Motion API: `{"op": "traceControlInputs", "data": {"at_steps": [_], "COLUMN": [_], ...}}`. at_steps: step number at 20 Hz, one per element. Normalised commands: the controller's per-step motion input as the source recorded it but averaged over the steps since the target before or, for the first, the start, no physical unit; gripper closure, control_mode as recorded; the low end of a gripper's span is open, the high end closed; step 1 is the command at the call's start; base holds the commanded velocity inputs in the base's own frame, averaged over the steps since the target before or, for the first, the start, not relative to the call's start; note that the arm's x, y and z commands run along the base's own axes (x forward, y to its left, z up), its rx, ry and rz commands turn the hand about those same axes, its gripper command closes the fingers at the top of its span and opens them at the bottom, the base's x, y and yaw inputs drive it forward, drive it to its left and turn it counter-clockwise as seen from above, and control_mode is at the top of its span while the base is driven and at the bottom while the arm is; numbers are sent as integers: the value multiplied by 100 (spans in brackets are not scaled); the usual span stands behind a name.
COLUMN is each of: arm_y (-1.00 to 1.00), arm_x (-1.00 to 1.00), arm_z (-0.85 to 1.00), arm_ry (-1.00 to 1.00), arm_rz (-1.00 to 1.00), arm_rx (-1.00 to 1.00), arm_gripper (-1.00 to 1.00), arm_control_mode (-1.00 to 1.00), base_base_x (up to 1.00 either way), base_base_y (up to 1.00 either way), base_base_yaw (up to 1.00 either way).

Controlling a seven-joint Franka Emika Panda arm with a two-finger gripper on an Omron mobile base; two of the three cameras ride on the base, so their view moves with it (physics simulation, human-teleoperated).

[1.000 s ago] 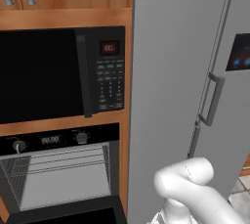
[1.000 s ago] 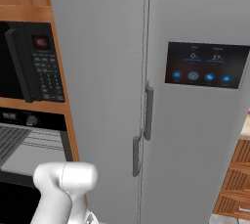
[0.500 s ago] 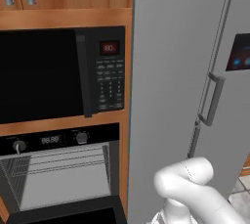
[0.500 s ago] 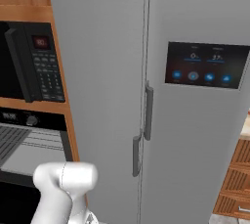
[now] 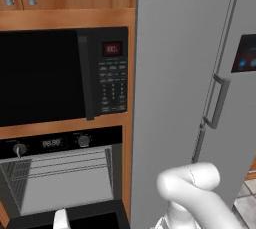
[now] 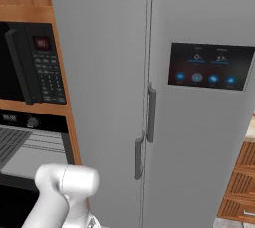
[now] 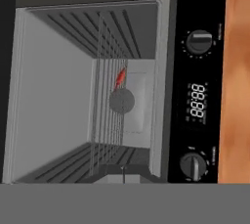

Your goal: Take the fish from the oven and place it on the plate on the counter.

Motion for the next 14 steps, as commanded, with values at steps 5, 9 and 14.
{"op": "traceControlInputs", "data": {"at_steps": [5, 9, 14], "arm_y": [0, 0, 37], "arm_x": [100, 91, 53], "arm_z": [-19, -31, -42], "arm_ry": [0, 0, 0], "arm_rz": [-5, -4, -10], "arm_rx": [0, 0, 0], "arm_gripper": [100, 100, -100], "arm_control_mode": [-100, -100, -100], "base_base_x": [0, 0, 0], "base_base_y": [0, 0, 0], "base_base_yaw": [0, 0, 0]}}
